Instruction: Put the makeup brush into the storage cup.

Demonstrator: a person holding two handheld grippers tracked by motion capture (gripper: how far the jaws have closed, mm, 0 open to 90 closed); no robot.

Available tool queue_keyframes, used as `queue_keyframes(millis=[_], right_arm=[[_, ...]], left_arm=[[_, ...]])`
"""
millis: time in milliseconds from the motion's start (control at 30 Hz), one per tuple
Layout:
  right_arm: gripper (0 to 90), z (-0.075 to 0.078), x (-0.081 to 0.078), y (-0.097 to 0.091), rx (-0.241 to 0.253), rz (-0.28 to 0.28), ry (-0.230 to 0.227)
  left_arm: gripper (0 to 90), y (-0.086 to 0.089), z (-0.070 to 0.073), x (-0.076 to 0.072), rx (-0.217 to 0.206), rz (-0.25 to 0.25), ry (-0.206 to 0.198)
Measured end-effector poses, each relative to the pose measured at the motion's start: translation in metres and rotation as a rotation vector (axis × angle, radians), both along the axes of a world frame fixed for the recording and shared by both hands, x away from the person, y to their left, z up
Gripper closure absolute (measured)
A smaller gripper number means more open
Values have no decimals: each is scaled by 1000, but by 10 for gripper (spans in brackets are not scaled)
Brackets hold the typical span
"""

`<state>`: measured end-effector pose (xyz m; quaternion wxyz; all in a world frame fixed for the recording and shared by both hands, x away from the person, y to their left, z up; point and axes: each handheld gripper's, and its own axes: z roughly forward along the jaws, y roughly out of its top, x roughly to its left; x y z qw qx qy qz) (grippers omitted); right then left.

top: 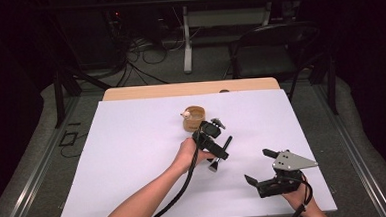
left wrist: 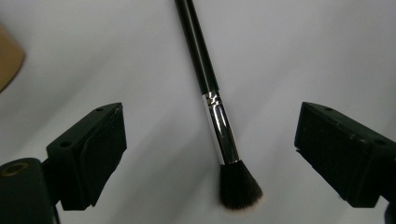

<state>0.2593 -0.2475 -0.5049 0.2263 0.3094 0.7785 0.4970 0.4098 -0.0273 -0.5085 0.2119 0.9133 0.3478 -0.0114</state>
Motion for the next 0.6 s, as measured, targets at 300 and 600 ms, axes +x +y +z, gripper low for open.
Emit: queue_keyframes(millis=[300,600], right_arm=[[0,0,0,0,-4,0,2],[0,0,-1,1,-6,7,2]], left_arm=[[353,-7,-4,4,35,11,39],[555,-12,-11,2,27,-2,58]])
